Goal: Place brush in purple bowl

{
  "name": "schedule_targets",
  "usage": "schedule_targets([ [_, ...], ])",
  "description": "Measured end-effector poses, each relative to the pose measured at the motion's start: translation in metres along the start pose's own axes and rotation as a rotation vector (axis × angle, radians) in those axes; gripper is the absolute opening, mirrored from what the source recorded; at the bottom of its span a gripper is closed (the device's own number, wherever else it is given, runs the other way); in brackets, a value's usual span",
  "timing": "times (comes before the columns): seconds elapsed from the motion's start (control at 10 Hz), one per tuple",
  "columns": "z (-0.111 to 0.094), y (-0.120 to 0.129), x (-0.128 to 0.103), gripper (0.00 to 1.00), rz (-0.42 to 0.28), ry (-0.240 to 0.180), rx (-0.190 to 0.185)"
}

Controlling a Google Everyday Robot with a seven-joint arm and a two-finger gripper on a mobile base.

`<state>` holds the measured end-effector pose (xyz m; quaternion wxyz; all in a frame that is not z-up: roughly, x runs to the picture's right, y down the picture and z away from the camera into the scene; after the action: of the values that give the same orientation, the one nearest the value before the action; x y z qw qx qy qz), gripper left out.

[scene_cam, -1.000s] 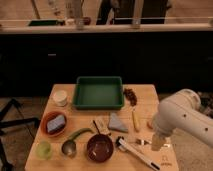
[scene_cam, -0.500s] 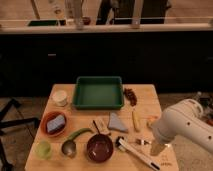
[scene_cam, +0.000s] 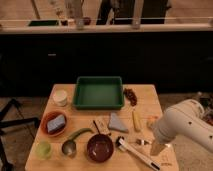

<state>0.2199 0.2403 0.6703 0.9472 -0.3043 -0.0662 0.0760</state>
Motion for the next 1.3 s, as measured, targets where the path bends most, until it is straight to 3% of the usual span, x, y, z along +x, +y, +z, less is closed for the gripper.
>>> schedule_targets([
  [0.3, 0.033, 0.006, 0.002, 0.80, -0.095, -0.121, -0.006],
  [0.4, 0.041, 0.010, -0.001, 0.80, -0.144, -0.138, -0.014],
  [0.8, 0.060, 0.035, -0.017, 0.80, -0.313, -0.155, -0.052],
  [1.0, 0.068, 0.046, -0.028, 0.80, -0.369, -0.142, -0.064],
  [1.1, 0.073, 0.047, -0.030, 0.80, -0.352, -0.113, -0.070],
  [1.3, 0.078, 0.046, -0.025, 0.80, -0.193, -0.066, -0.076],
])
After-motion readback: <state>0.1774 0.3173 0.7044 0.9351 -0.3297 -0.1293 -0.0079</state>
